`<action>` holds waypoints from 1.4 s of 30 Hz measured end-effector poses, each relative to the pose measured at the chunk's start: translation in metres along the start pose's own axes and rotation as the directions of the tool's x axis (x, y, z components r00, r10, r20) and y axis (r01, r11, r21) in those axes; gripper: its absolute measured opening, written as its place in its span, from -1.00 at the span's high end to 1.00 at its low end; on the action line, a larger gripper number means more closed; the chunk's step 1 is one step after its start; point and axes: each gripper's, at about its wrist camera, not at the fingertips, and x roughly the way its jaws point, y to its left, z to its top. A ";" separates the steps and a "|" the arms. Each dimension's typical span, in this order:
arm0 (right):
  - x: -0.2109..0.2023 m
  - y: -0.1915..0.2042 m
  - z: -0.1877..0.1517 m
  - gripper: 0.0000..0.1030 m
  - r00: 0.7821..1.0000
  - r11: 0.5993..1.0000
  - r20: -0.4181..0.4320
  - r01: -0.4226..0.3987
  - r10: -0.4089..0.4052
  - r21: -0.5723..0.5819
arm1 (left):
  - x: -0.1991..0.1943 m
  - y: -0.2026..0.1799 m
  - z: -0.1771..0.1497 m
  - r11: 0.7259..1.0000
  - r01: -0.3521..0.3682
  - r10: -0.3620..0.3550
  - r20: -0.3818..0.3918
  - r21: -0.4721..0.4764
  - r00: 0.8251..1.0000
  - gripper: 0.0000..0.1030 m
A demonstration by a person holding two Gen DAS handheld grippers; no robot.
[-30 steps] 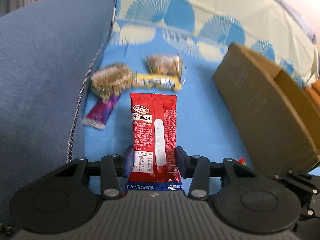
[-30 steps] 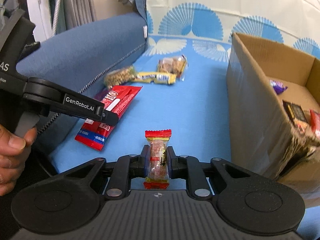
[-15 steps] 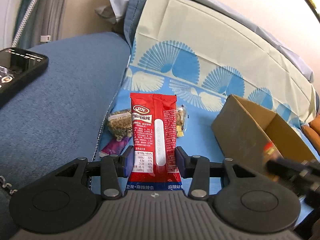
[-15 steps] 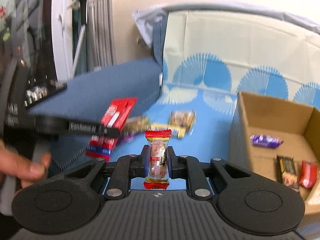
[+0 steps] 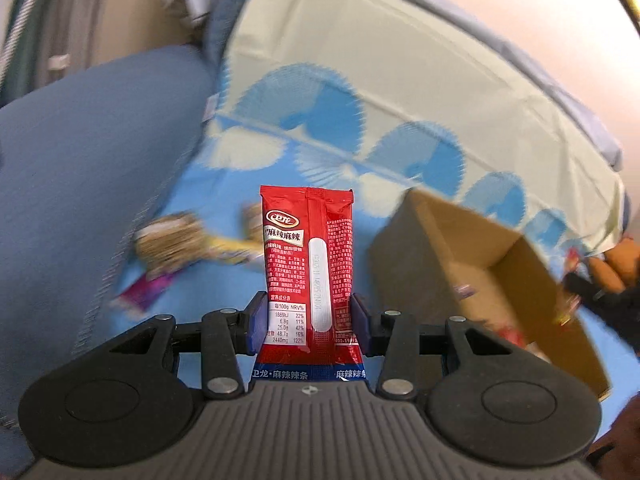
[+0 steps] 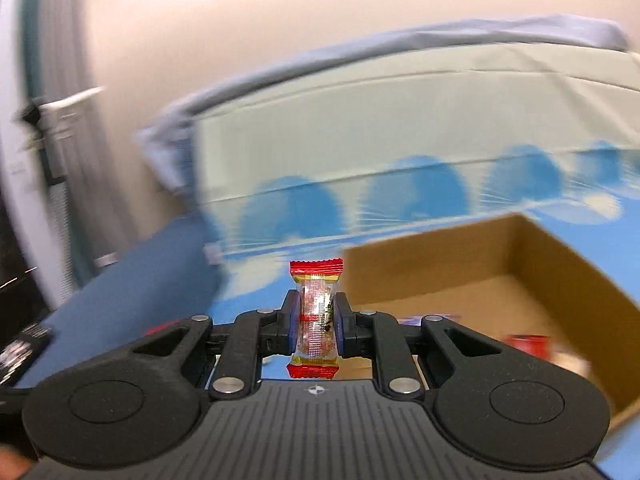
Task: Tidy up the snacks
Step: 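Carry both snacks over the cardboard box and open both tools to drop them, then return both tools to the remaining snacks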
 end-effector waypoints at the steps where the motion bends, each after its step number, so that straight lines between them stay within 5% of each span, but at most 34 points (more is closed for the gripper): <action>1: 0.002 -0.009 0.003 0.65 0.999 0.999 -0.001 0.045 -0.045 0.020 | 0.002 -0.014 0.005 1.000 0.025 -0.025 0.012 0.004 1.000 0.07; 11: -0.007 -0.068 0.013 0.65 0.969 0.960 0.075 0.222 -0.237 0.171 | 0.013 -0.128 0.034 0.972 0.222 -0.229 0.083 0.081 0.970 0.07; 22: -0.016 -0.093 0.012 0.65 0.949 0.928 0.093 0.270 -0.302 0.257 | 0.027 -0.181 0.030 0.947 0.286 -0.299 0.074 0.147 0.951 0.07; 25: -0.018 -0.093 0.013 0.64 0.945 0.925 0.102 0.277 -0.312 0.260 | 0.030 -0.183 0.029 0.938 0.308 -0.318 0.043 0.156 0.947 0.03; 27: -0.013 -0.094 0.013 0.52 0.951 0.926 0.079 0.271 -0.300 0.261 | 0.034 -0.184 0.028 0.945 0.287 -0.294 0.022 0.159 0.956 -0.18; 28: -0.012 -0.093 0.012 0.35 0.954 0.927 0.063 0.269 -0.295 0.261 | 0.034 -0.183 0.028 0.948 0.277 -0.285 0.027 0.158 0.958 -0.20; 30: -0.010 -0.093 0.011 -0.29 0.946 0.917 0.050 0.296 -0.320 0.267 | 0.032 -0.180 0.027 0.954 0.258 -0.268 0.047 0.155 0.962 -0.20; 37: -0.009 -0.090 0.009 -0.30 0.939 0.916 0.052 0.320 -0.341 0.241 | 0.009 -0.131 0.016 0.970 0.192 -0.210 0.120 0.149 0.970 -0.12; 42: -0.006 -0.078 0.006 -0.30 0.943 0.931 0.054 0.312 -0.327 0.190 | -0.009 -0.056 0.006 0.987 0.084 -0.103 0.141 0.139 0.985 0.46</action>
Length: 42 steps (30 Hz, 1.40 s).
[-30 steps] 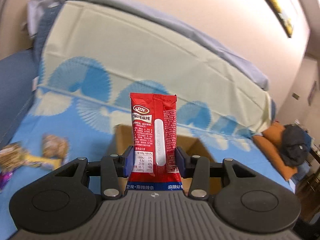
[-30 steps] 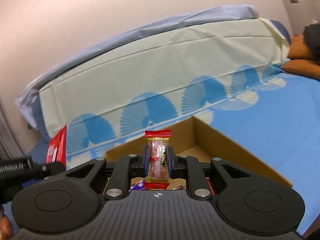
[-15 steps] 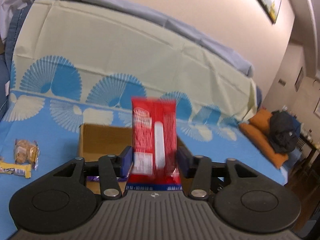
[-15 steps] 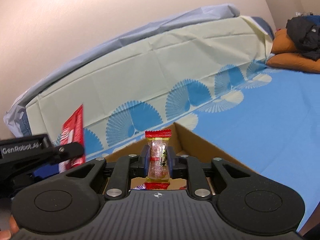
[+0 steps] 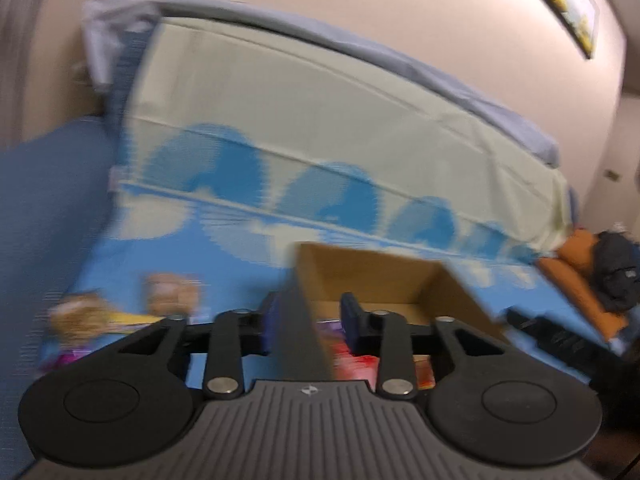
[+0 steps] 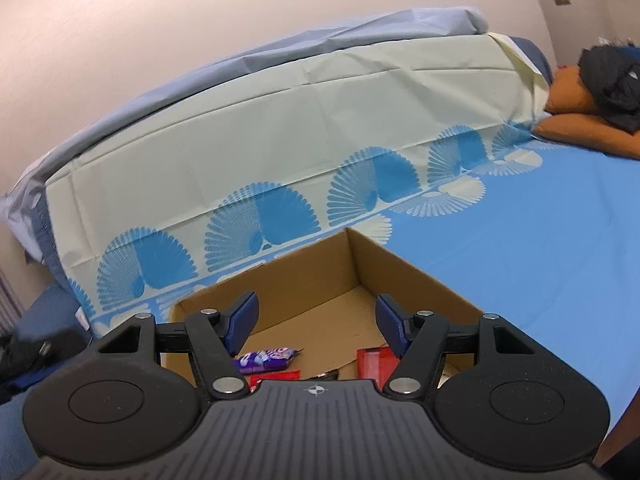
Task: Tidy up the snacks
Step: 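Return both tools to the remaining snacks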
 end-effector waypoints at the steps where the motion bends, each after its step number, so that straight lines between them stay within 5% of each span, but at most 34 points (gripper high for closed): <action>1: -0.001 0.004 -0.002 -0.30 1.000 1.000 0.000 -0.007 0.007 -0.016 | -0.006 0.013 -0.004 0.999 -0.040 0.040 0.014 0.012 0.999 0.47; 4: -0.004 0.015 -0.008 -0.24 0.999 0.998 -0.003 -0.040 0.039 -0.053 | -0.021 0.062 -0.024 0.976 -0.206 0.203 0.055 0.069 0.978 0.47; 8: -0.009 0.037 -0.017 0.36 0.991 0.984 -0.015 -0.131 0.130 -0.119 | -0.021 0.120 -0.066 0.935 -0.345 0.348 -0.013 0.080 0.938 0.47; 10: -0.011 0.049 -0.022 0.47 0.984 0.974 -0.028 -0.177 0.174 -0.142 | -0.018 0.142 -0.069 0.934 -0.356 0.354 -0.085 -0.014 0.932 0.52; 12: -0.013 0.062 -0.029 0.48 0.974 0.959 -0.040 -0.228 0.224 -0.171 | -0.017 0.149 -0.065 0.935 -0.351 0.348 -0.069 -0.043 0.935 0.57; 16: -0.013 0.084 -0.040 0.47 0.951 0.929 -0.091 -0.308 0.295 -0.206 | 0.010 0.139 -0.066 0.928 -0.368 0.372 -0.080 0.067 0.925 0.50; 19: -0.013 0.097 -0.048 0.47 0.935 0.905 -0.128 -0.353 0.331 -0.236 | 0.033 0.135 -0.065 0.907 -0.404 0.413 -0.066 0.115 0.908 0.15; 22: -0.016 0.107 -0.056 0.47 0.923 0.884 -0.147 -0.384 0.356 -0.267 | 0.064 0.129 -0.070 0.860 -0.463 0.482 -0.045 0.213 0.875 0.02; 26: -0.018 0.115 -0.064 0.47 0.907 0.860 -0.182 -0.419 0.380 -0.290 | 0.102 0.113 -0.085 0.756 -0.524 0.563 0.020 0.392 0.826 -0.45; 29: -0.018 0.121 -0.069 0.47 0.899 0.848 -0.206 -0.434 0.386 -0.305 | 0.123 0.109 -0.094 0.709 -0.531 0.578 0.050 0.464 0.815 -0.60; 37: -0.017 0.138 -0.081 0.47 0.877 0.820 -0.254 -0.474 0.407 -0.321 | 0.150 0.118 -0.098 0.655 -0.571 0.623 0.073 0.495 0.779 -0.40; 42: -0.018 0.152 -0.090 0.47 0.862 0.797 -0.281 -0.501 0.422 -0.338 | 0.151 0.121 -0.096 0.653 -0.566 0.616 0.081 0.504 0.783 0.15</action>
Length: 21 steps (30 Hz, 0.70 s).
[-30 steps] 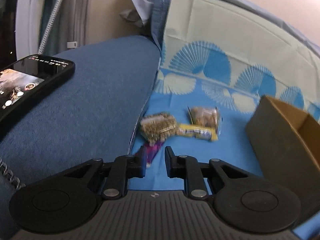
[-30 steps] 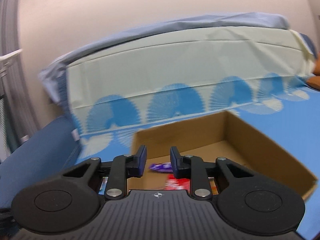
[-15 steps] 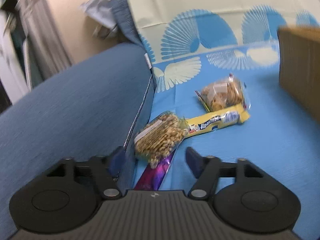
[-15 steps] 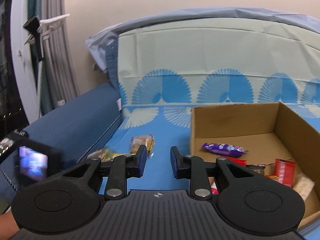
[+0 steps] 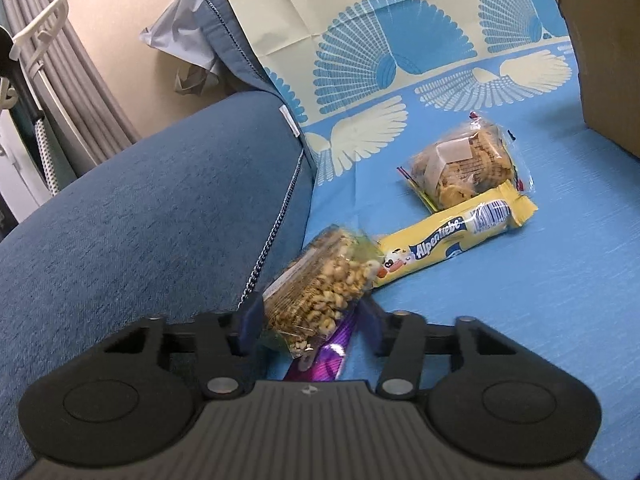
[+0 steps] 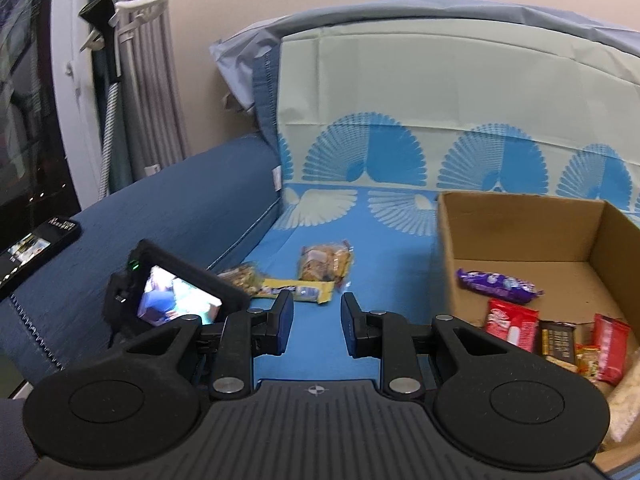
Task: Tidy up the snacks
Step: 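Return both tools to the remaining snacks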
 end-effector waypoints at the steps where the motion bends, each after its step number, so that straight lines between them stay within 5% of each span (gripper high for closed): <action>1: 0.001 0.004 -0.001 0.47 1.000 1.000 -0.001 -0.006 0.006 -0.007 | -0.001 0.002 0.000 1.000 0.007 -0.007 0.006 -0.010 1.000 0.19; 3: 0.000 0.011 -0.002 0.47 1.000 0.999 0.005 -0.018 0.018 -0.029 | -0.010 0.008 0.001 0.999 0.024 -0.023 0.034 -0.040 0.999 0.41; 7: -0.004 0.023 -0.004 0.47 0.999 0.997 0.027 -0.028 0.030 -0.074 | -0.037 0.032 0.006 0.986 0.072 -0.053 0.126 -0.152 0.991 0.48; 9: -0.006 0.027 -0.005 0.47 0.999 0.996 0.041 -0.017 0.021 -0.089 | -0.055 0.059 0.005 0.934 0.190 -0.138 0.185 -0.303 0.973 0.49; 12: -0.005 0.030 -0.005 0.47 0.999 0.996 0.048 0.000 0.004 -0.088 | -0.073 0.098 -0.004 0.770 0.402 -0.323 0.241 -0.496 0.915 0.49; 13: -0.005 0.030 -0.004 0.47 0.999 0.997 0.049 0.005 -0.002 -0.081 | -0.074 0.109 -0.011 0.680 0.463 -0.396 0.247 -0.569 0.885 0.49; 15: -0.006 0.028 -0.003 0.47 0.999 0.999 0.050 0.013 -0.010 -0.051 | -0.072 0.123 -0.028 0.518 0.500 -0.502 0.227 -0.694 0.835 0.49; 16: -0.005 0.026 -0.001 0.47 0.999 0.999 0.049 0.016 -0.015 -0.032 | -0.070 0.124 -0.034 0.478 0.490 -0.539 0.197 -0.729 0.819 0.49; 17: -0.004 0.023 0.002 0.47 0.999 1.000 0.046 0.021 -0.020 -0.008 | -0.067 0.123 -0.036 0.467 0.470 -0.564 0.157 -0.749 0.811 0.49; 18: -0.003 0.022 0.003 0.46 0.999 1.000 0.042 0.024 -0.024 0.010 | -0.065 0.119 -0.035 0.485 0.450 -0.575 0.115 -0.750 0.810 0.49; 20: 0.002 0.016 0.009 0.44 0.999 0.998 0.026 0.035 -0.036 0.049 | -0.069 0.112 -0.029 0.552 0.416 -0.536 0.074 -0.723 0.841 0.40; 21: 0.004 0.013 0.013 0.41 0.999 0.997 0.017 0.045 -0.046 0.069 | -0.070 0.108 -0.025 0.593 0.393 -0.512 0.047 -0.703 0.858 0.17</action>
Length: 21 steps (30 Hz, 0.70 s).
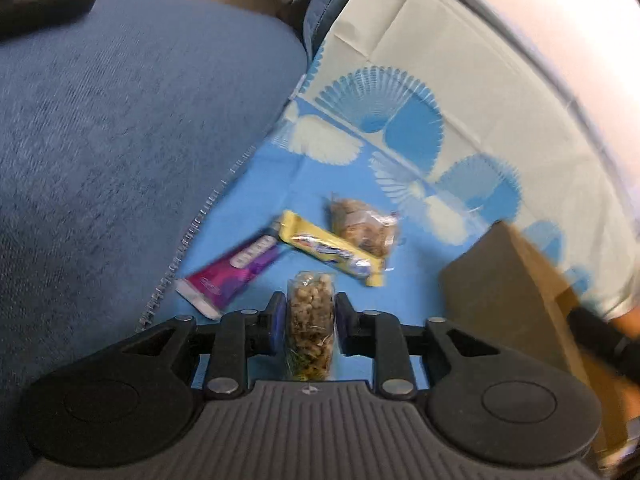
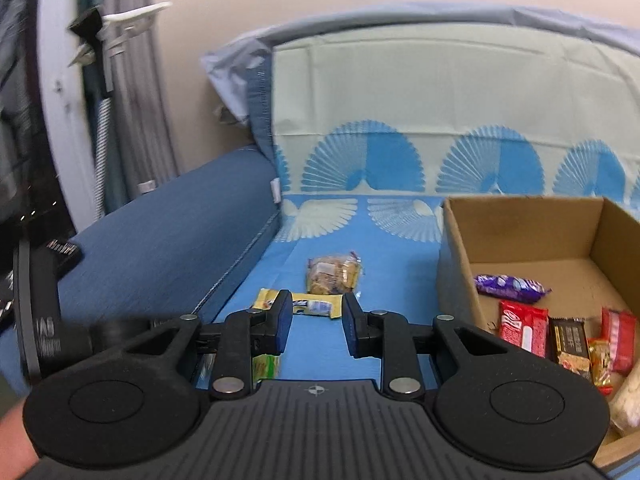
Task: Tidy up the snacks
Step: 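Return both tools to the remaining snacks, then grasp the clear cookie bag with the right tool while the left tool grasps the green-labelled grain cake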
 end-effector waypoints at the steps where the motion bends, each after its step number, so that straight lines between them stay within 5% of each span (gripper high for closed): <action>1: 0.002 -0.002 0.003 0.39 1.000 1.000 -0.007 0.006 -0.006 0.016 | 0.001 -0.008 -0.003 0.999 -0.040 0.040 0.003 0.035 0.999 0.10; 6: 0.027 -0.012 0.028 -0.11 0.998 0.997 -0.060 0.029 -0.025 0.072 | 0.011 -0.034 -0.013 0.966 -0.166 0.163 0.030 0.196 0.986 -0.56; 10: 0.061 -0.017 0.051 -0.37 0.994 0.996 -0.109 0.023 -0.014 0.085 | 0.018 -0.026 -0.015 0.957 -0.217 0.217 0.022 0.191 0.976 -0.67; 15: 0.125 -0.015 0.071 -0.76 0.968 0.998 -0.250 0.005 0.011 0.065 | 0.032 -0.020 -0.015 0.971 -0.180 0.190 -0.055 0.158 0.980 -0.78; 21: 0.218 -0.001 0.067 -0.84 0.924 0.999 -0.382 0.016 -0.030 -0.039 | 0.039 -0.022 -0.018 0.970 -0.179 0.193 -0.073 0.165 0.978 -0.78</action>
